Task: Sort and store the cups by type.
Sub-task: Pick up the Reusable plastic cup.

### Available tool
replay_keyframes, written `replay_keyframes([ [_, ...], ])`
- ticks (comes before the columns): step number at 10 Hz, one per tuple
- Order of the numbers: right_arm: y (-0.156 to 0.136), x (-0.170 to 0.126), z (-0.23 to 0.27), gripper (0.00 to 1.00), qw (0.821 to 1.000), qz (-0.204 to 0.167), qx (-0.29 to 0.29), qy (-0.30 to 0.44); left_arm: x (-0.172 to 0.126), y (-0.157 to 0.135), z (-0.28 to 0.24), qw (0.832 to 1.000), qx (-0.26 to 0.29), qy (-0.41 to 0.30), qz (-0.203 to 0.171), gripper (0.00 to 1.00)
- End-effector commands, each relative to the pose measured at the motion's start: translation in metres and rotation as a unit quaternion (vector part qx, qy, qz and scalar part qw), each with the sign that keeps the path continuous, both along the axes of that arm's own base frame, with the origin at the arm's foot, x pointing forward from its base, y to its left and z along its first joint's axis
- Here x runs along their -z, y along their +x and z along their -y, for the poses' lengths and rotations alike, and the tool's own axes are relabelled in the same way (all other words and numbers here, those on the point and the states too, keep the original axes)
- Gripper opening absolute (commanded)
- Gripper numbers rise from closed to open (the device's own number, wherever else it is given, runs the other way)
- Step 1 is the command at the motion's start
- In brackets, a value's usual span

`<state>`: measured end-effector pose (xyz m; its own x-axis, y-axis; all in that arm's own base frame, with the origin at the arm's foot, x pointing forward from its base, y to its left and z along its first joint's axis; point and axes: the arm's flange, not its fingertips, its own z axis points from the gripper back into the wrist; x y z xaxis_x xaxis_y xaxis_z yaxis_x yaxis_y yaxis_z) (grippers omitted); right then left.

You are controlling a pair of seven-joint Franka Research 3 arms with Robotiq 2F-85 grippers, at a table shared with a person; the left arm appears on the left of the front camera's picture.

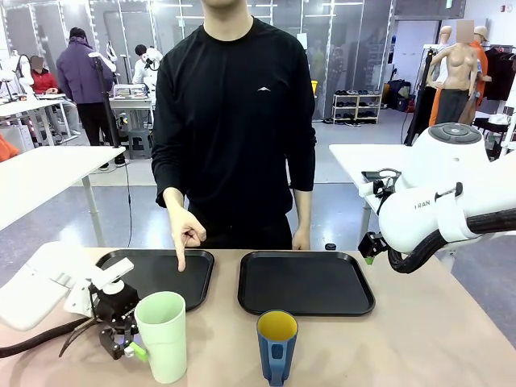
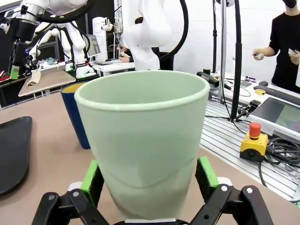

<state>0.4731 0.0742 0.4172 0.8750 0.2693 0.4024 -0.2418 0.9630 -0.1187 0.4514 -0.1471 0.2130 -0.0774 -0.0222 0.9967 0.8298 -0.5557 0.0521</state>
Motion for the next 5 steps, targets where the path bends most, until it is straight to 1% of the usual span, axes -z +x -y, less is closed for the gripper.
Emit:
replay_keyframes([
  [1,0.0003,-0.0002,0.0010,1.00,1.000,0.000,0.001,0.000,0.0189,-0.0157,0.0041,1.000,0.011,-0.018,0.018,1.00],
  [5,0.0003,-0.0002,0.0010,1.00,1.000,0.000,0.001,0.000,0.0173,-0.0184,0.0102,0.999,0.010,-0.032,0.006,1.00],
])
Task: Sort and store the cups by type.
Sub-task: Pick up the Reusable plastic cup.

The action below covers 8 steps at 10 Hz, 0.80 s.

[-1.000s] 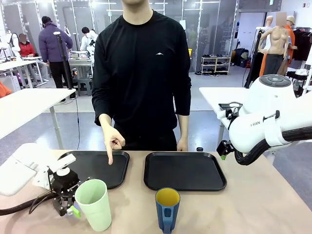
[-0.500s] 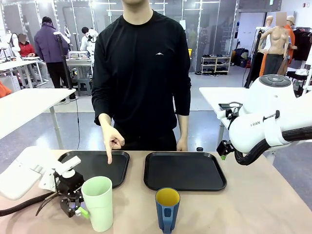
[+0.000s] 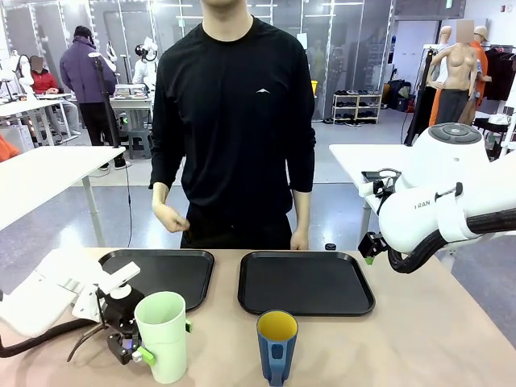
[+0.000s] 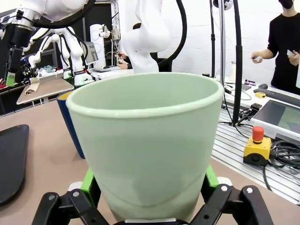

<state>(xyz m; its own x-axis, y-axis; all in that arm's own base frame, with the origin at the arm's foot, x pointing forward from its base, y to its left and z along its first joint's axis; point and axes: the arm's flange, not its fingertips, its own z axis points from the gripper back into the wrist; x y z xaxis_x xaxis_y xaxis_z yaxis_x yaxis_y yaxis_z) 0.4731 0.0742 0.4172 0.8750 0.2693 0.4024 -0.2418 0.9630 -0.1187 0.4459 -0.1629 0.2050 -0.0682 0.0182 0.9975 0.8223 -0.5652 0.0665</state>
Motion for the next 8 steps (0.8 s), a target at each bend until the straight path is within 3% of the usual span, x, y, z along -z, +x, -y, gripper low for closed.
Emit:
replay_keyframes([
  [1,0.0003,-0.0002,0.0010,1.00,1.000,0.000,0.001,0.000,0.0104,-0.0125,-0.0070,1.000,-0.001,-0.017,0.006,1.00],
  [2,0.0003,-0.0002,0.0010,1.00,1.000,0.000,0.001,0.000,0.0119,-0.0125,-0.0080,1.000,-0.001,-0.019,0.005,1.00],
  [3,0.0003,-0.0002,0.0010,1.00,1.000,0.000,0.001,0.000,0.0130,-0.0122,-0.0092,1.000,-0.007,-0.029,0.000,0.86],
  [4,0.0003,-0.0002,0.0010,1.00,1.000,0.000,0.001,0.000,0.0121,-0.0126,-0.0082,0.999,0.000,-0.037,-0.003,0.86],
  [5,0.0003,-0.0002,0.0010,1.00,1.000,0.000,0.001,0.000,0.0118,-0.0130,-0.0068,0.999,0.003,-0.034,-0.004,0.72],
  [6,0.0003,-0.0002,0.0010,1.00,1.000,0.000,0.001,0.000,0.0128,-0.0140,-0.0049,0.999,0.008,-0.031,-0.009,0.80],
  [7,0.0003,-0.0002,0.0010,1.00,1.000,0.000,0.001,0.000,0.0140,-0.0154,-0.0040,0.999,0.011,-0.028,-0.014,0.57],
  [8,0.0003,-0.0002,0.0010,1.00,1.000,0.000,0.001,0.000,0.0145,-0.0165,-0.0039,0.999,0.013,-0.026,-0.016,0.65],
])
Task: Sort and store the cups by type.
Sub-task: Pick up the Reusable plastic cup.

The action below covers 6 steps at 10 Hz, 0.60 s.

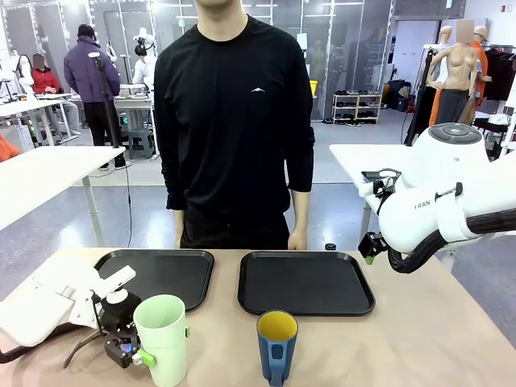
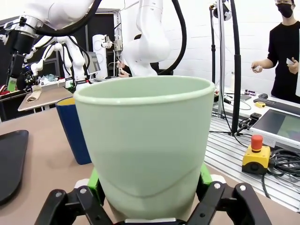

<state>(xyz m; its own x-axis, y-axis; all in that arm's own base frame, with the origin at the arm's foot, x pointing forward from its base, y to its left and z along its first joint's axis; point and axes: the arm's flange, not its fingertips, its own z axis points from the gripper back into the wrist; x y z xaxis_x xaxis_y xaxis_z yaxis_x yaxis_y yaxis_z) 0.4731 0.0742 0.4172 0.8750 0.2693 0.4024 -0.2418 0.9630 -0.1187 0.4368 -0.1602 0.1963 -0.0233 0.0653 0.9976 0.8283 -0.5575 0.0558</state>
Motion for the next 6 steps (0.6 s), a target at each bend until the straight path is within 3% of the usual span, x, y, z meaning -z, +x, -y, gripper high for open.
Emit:
replay_keyframes([
  [1,0.000,0.000,0.001,1.00,1.000,0.000,0.001,0.000,0.005,-0.008,-0.001,1.000,0.017,0.001,0.011,0.42],
  [2,0.000,0.000,0.001,1.00,1.000,0.000,0.001,0.000,0.003,-0.009,-0.001,1.000,0.018,0.003,0.016,0.50],
  [3,0.000,0.000,0.001,1.00,1.000,0.000,0.001,0.000,0.002,-0.009,-0.001,0.999,0.012,0.015,0.028,0.27],
  [6,0.000,0.000,0.001,1.00,1.000,0.000,0.001,0.000,-0.013,-0.009,-0.011,0.999,-0.005,0.005,0.039,0.27],
])
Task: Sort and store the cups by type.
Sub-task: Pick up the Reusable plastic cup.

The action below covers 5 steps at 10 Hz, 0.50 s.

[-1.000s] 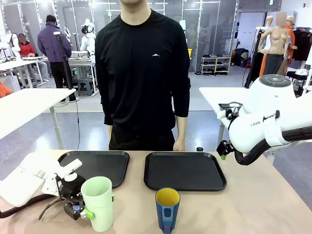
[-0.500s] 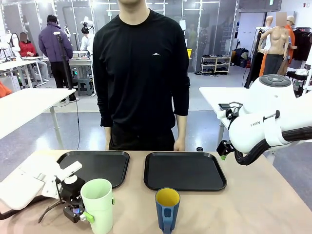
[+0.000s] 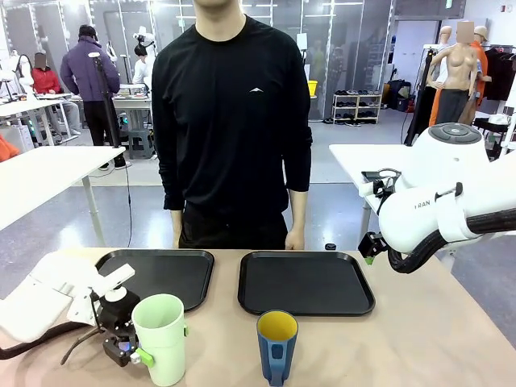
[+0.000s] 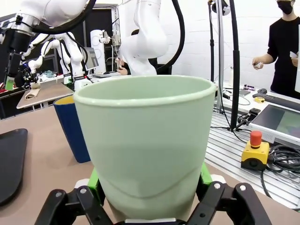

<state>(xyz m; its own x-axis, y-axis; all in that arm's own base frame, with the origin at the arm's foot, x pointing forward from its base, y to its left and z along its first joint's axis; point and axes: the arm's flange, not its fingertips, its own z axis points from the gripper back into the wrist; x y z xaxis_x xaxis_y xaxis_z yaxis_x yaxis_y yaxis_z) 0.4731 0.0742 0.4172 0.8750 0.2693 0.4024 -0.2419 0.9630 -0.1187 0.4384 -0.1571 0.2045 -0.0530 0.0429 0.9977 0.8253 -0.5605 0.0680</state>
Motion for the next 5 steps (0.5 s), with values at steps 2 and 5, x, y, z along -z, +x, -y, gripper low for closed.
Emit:
replay_keyframes([
  [2,0.000,0.000,0.001,1.00,1.000,0.000,0.001,0.000,-0.030,-0.009,-0.027,0.999,-0.034,-0.015,0.029,0.27],
  [5,0.000,0.000,0.001,1.00,1.000,0.000,0.001,0.000,-0.072,-0.007,-0.058,0.997,-0.076,-0.006,0.020,0.27],
])
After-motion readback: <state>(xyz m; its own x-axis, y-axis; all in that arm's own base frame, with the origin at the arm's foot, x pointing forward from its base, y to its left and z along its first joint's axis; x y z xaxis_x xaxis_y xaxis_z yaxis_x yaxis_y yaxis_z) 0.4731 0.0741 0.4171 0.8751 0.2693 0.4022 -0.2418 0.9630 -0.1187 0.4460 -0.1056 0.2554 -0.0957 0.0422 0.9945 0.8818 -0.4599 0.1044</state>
